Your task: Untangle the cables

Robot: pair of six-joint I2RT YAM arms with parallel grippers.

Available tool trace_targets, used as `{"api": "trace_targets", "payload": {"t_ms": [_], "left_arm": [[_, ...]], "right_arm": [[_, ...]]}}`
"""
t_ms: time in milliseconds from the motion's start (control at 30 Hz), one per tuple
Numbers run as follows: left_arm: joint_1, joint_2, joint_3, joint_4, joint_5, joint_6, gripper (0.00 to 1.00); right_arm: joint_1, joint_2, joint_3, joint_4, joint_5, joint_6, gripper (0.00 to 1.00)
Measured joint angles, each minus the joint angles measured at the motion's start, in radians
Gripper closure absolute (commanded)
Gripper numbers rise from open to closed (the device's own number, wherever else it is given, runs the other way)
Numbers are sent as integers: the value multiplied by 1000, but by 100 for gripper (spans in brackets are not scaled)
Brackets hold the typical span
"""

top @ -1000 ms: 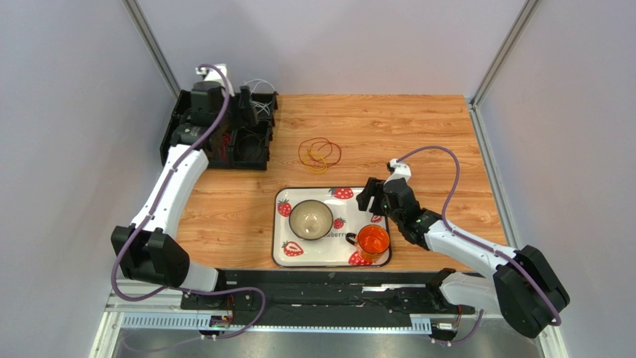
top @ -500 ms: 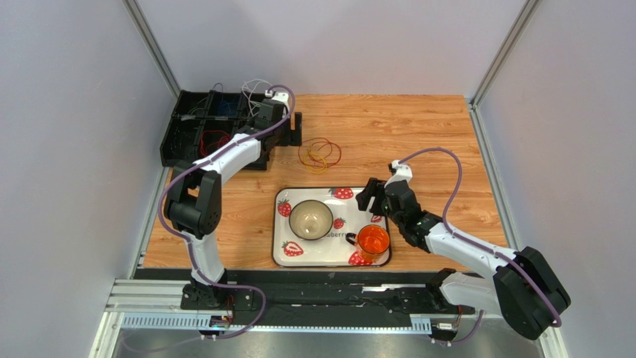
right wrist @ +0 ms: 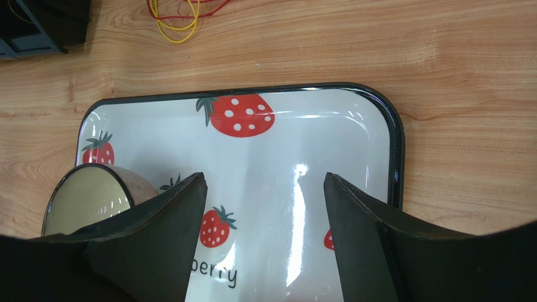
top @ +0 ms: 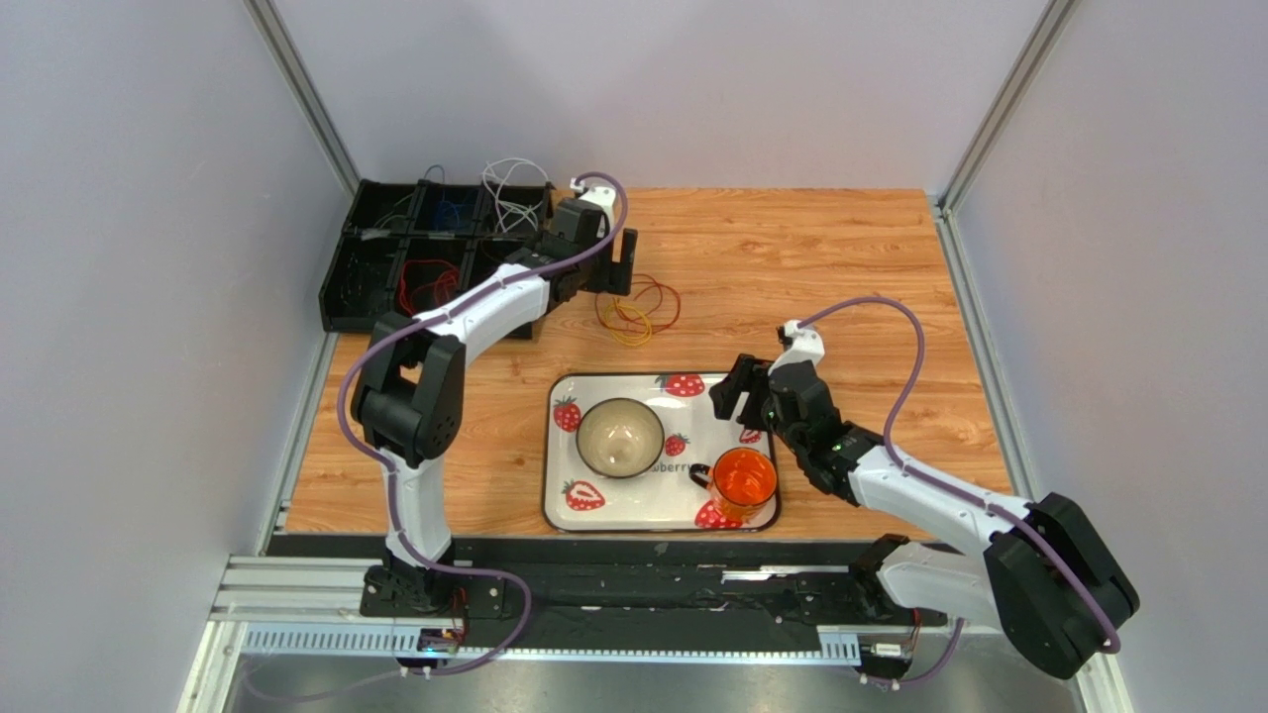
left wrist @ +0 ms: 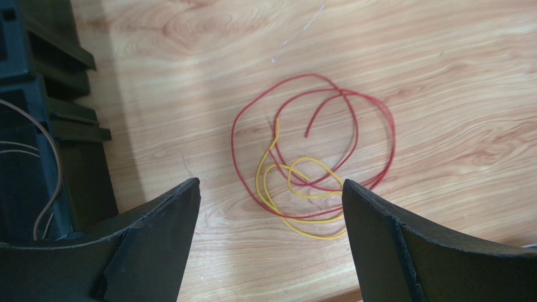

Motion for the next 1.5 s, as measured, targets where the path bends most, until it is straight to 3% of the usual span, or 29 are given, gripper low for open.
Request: {"api": "trace_targets", "payload": {"t_ms": [667, 833, 1067, 1500], "left_arm": [[1, 196, 183, -159, 47, 5, 10], [1, 240, 221, -207, 51, 3, 14], [1, 265, 249, -252, 64, 2, 26], [1, 303, 296, -302, 69, 1, 25]], "right_arm": [[0, 1, 0, 0, 0, 2, 28], [0, 3, 0, 0, 0, 5, 28], [0, 5, 0, 0, 0, 5, 28], [0, 10, 0, 0, 0, 5, 28]]}}
